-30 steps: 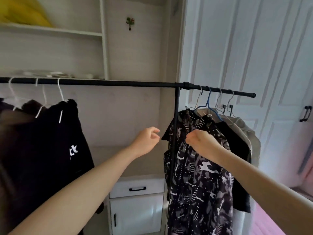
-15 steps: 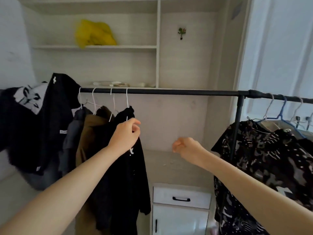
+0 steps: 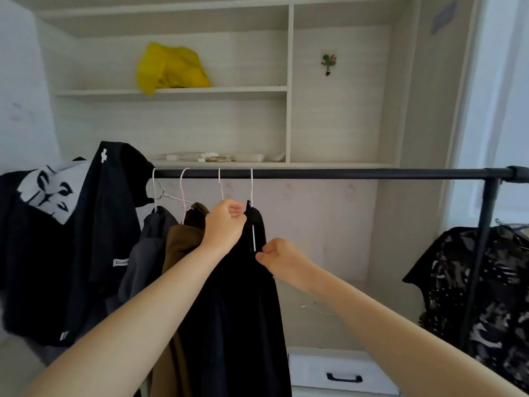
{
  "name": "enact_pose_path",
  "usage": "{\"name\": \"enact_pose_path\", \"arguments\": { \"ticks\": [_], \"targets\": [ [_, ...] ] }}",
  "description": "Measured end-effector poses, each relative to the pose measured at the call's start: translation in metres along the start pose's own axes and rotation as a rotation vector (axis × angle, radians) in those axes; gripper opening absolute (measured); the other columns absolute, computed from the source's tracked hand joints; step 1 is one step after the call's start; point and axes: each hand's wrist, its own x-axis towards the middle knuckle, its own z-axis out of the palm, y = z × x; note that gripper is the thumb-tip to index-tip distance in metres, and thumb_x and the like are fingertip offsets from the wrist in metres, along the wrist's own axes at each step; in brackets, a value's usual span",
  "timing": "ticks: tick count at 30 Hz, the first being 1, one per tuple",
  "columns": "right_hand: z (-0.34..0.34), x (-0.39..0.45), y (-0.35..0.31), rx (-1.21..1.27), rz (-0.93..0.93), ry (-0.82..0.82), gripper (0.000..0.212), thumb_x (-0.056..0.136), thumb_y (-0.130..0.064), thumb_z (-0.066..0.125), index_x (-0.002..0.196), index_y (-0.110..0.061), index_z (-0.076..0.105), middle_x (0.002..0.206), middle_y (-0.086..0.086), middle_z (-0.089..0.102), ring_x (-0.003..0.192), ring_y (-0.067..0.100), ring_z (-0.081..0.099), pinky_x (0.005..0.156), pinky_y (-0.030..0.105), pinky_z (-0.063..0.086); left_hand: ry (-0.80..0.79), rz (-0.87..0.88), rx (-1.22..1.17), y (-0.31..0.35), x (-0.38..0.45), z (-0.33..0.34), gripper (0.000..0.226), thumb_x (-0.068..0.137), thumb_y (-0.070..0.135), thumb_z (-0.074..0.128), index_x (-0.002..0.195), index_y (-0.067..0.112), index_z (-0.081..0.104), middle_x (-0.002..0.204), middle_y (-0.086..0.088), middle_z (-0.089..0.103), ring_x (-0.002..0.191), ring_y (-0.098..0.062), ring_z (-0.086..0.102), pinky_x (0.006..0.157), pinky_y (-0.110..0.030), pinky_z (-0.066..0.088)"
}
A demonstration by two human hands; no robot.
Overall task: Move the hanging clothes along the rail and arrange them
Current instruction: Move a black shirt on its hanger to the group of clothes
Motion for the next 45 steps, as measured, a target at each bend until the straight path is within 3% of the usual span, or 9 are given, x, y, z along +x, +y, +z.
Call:
{"name": "enact_pose_path", "arguments": {
  "ticks": [7,11,15,21,25,31,35,39,45],
  "targets": [
    [0.028,0.034,0.000,0.116,0.101,-0.005,0.034,0.086,-0.014,0.059,0.108,0.012,0.055,0.080,0.013,0.051,0.073,0.024,0.050,0.070,0.037,0.047,-0.144,0.016,0.046,-0.013,0.033,0.024,0.041,0.092,0.020,0.059,0.131,0.007,0.053,0.131,-0.008,0.059,0.122,-0.022,0.054,0.099,-0.027,0.039],
    [0.036,0.045,0.006,0.156,0.091,-0.025,0.015,0.087,-0.004,0.056,0.097,-0.014,0.052,0.079,0.004,0.055,0.078,0.021,0.056,0.086,0.044,0.054,-0.152,-0.007,-0.012,-0.016,0.045,0.030,0.035,0.091,0.016,0.060,0.125,0.008,0.057,0.125,-0.007,0.061,0.117,-0.021,0.055,0.093,-0.026,0.038],
    [0.030,0.047,0.008,0.216,0.118,0.033,0.024,0.086,0.002,0.049,0.082,-0.021,0.050,0.076,0.000,0.051,0.069,0.016,0.054,0.077,0.035,0.054,-0.180,-0.025,-0.089,-0.017,0.051,0.032,0.035,0.088,0.015,0.064,0.122,0.007,0.058,0.115,-0.004,0.060,0.109,-0.016,0.055,0.088,-0.022,0.037],
    [-0.008,0.039,-0.005,0.172,-0.014,0.160,0.017,0.090,-0.001,0.044,0.097,-0.015,0.052,0.078,-0.002,0.050,0.059,0.010,0.047,0.050,0.017,0.039,-0.055,0.006,-0.224,0.003,0.066,0.026,0.033,0.082,0.025,0.072,0.111,0.009,0.066,0.100,0.000,0.065,0.091,-0.010,0.058,0.070,-0.012,0.038],
    [-0.043,0.033,-0.005,0.082,-0.052,0.245,0.021,0.093,-0.003,0.044,0.105,-0.012,0.060,0.083,-0.002,0.054,0.063,0.011,0.050,0.051,0.017,0.039,-0.084,0.052,-0.252,0.014,0.066,0.023,0.029,0.085,0.034,0.068,0.108,0.017,0.067,0.096,0.011,0.063,0.096,-0.007,0.059,0.074,-0.013,0.039],
    [-0.073,0.013,0.018,0.008,0.033,0.299,0.018,0.091,-0.005,0.050,0.093,-0.017,0.063,0.081,-0.001,0.056,0.054,0.011,0.049,0.042,0.016,0.036,-0.314,0.097,-0.270,0.024,0.030,0.039,0.052,0.082,0.037,0.071,0.128,0.020,0.055,0.115,0.013,0.050,0.088,0.008,0.051,0.070,-0.009,0.037],
    [-0.089,-0.007,0.038,0.014,0.086,0.307,0.017,0.090,-0.006,0.052,0.087,-0.019,0.063,0.078,0.002,0.058,0.054,0.013,0.049,0.048,0.021,0.039,-0.396,0.208,-0.127,0.026,0.007,0.060,0.075,0.076,0.028,0.078,0.141,0.021,0.040,0.126,0.008,0.038,0.090,0.004,0.048,0.071,-0.006,0.037],
    [-0.107,-0.030,0.055,0.004,0.124,0.328,0.018,0.089,-0.005,0.054,0.084,-0.019,0.064,0.076,0.001,0.056,0.055,0.013,0.048,0.050,0.022,0.039,-0.343,0.288,-0.099,0.034,-0.008,0.079,0.061,0.080,0.008,0.072,0.136,0.022,0.050,0.126,0.005,0.052,0.083,0.006,0.054,0.073,-0.002,0.042],
    [-0.137,-0.058,0.062,0.009,0.143,0.397,0.017,0.090,-0.006,0.055,0.084,-0.018,0.065,0.068,-0.002,0.052,0.057,0.012,0.046,0.053,0.023,0.037,-0.340,0.335,-0.171,0.068,-0.020,0.094,0.042,0.082,0.007,0.070,0.122,0.019,0.064,0.107,0.010,0.063,0.098,-0.007,0.060,0.093,-0.021,0.044]
  ]
}}
